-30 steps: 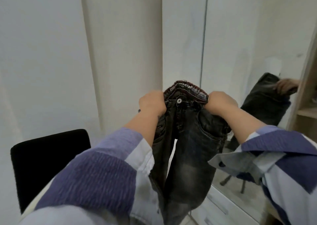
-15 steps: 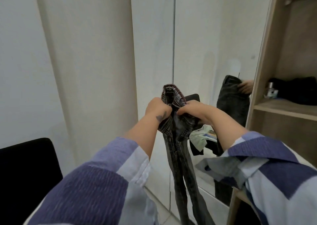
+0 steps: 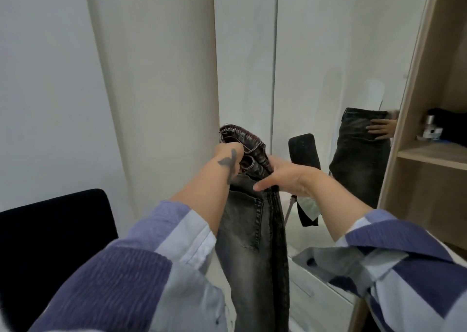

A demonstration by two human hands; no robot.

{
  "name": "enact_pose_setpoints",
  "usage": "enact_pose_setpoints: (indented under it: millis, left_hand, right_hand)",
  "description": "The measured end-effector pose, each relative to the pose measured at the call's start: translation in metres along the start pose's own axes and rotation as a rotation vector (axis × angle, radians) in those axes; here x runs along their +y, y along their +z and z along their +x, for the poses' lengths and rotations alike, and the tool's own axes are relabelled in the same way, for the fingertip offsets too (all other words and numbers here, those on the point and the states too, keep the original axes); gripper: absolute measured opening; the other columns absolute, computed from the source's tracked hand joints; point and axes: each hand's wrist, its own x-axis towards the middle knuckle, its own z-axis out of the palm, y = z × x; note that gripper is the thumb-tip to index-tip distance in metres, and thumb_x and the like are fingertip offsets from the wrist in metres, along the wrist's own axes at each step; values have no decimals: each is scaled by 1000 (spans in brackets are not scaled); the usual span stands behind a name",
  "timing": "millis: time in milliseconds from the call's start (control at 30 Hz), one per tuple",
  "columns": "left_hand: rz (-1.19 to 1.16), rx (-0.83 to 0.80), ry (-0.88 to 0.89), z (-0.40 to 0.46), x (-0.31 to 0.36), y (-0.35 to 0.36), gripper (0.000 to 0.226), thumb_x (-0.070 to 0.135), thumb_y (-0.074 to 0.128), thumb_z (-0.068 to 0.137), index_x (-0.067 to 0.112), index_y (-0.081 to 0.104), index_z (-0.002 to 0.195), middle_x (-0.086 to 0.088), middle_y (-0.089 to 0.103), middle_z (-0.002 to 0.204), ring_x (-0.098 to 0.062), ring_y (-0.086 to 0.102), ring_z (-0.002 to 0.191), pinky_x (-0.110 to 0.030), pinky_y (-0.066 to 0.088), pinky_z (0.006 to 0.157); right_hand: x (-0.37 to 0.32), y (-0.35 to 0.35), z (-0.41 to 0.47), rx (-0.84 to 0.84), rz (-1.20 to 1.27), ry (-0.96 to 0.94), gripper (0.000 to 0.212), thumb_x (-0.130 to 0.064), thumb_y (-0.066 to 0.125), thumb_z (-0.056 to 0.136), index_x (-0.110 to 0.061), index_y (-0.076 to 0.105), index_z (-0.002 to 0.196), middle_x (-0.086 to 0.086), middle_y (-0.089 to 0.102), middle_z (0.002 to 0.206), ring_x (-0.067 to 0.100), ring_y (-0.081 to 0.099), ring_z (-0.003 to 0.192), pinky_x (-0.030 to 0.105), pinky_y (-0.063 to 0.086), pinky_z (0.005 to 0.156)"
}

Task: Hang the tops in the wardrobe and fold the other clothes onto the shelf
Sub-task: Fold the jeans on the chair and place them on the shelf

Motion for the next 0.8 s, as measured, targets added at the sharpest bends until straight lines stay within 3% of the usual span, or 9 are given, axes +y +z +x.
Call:
enact_pose_setpoints:
  millis: [67, 133, 200, 267, 333, 400, 467, 600, 800]
  left_hand:
    - [-8, 77, 33, -5, 3, -12, 28, 9, 48, 93, 2, 57, 119, -8, 59, 96, -22, 60, 77, -21, 49, 37]
    - [-26, 141, 41, -11, 4, -30, 33, 22, 42, 93, 1, 62, 108, -12, 69, 90, -27, 66, 75, -28, 55, 47]
    - [192, 262, 125, -12, -2, -56, 40, 33, 34, 91, 8, 62, 103, -12, 70, 98, -28, 66, 88, -39, 56, 78]
    - [481, 400, 238, -11, -17, -89, 40, 39, 42, 91, 15, 53, 122, -10, 57, 127, -28, 54, 114, -42, 44, 99]
    - [527, 415, 220, -18, -34, -119, 78, 60, 55, 83, 17, 32, 143, -9, 37, 144, -29, 37, 133, -46, 33, 110]
    - [290, 293, 180, -33, -48, -142, 110, 75, 65, 64, 17, 23, 146, -5, 38, 145, -25, 39, 133, -43, 35, 110]
    - [69, 236, 209, -49, -57, -163, 101, 62, 73, 65, 17, 28, 143, 2, 49, 132, -18, 50, 121, -33, 44, 101]
    - [99, 464, 314, -79, -63, -195, 57, 45, 80, 68, 17, 61, 114, 6, 67, 107, -13, 65, 100, -27, 51, 88]
    - [189, 725, 380, -115, -57, -230, 31, 48, 81, 67, 33, 65, 88, 14, 68, 89, -10, 66, 93, -31, 53, 90]
  right_hand:
    - [0, 10, 12, 199, -24, -48, 54, 9, 60, 83, -13, 50, 131, 10, 62, 124, 24, 57, 117, 31, 47, 92]
    - [1, 15, 22, 261, 13, -61, 45, 4, 59, 86, -11, 51, 127, 11, 64, 120, 27, 59, 114, 41, 49, 96]
    - [-1, 20, 27, 254, 58, -72, 39, 0, 59, 88, -8, 52, 126, 13, 64, 120, 28, 60, 112, 47, 49, 97]
    - [-6, 28, 30, 227, 133, -107, 36, 0, 57, 90, -7, 52, 125, 12, 64, 122, 27, 61, 111, 48, 48, 97]
    - [-14, 35, 30, 160, 233, -152, 35, 1, 56, 90, -8, 53, 124, 11, 64, 122, 26, 63, 106, 45, 51, 94]
    - [-21, 42, 32, 21, 333, -202, 37, 1, 55, 90, -10, 53, 126, 10, 65, 120, 24, 64, 101, 40, 53, 90]
    - [-28, 52, 34, -113, 390, -232, 38, -2, 55, 91, -12, 52, 128, 7, 66, 118, 21, 66, 100, 36, 55, 88]
    - [-41, 84, 44, -183, 450, -264, 36, -5, 55, 92, -12, 53, 128, 7, 66, 115, 18, 67, 94, 28, 58, 79]
    - [-70, 129, 59, -145, 482, -286, 32, -8, 63, 88, -17, 54, 117, 13, 67, 111, 23, 68, 89, 33, 59, 73]
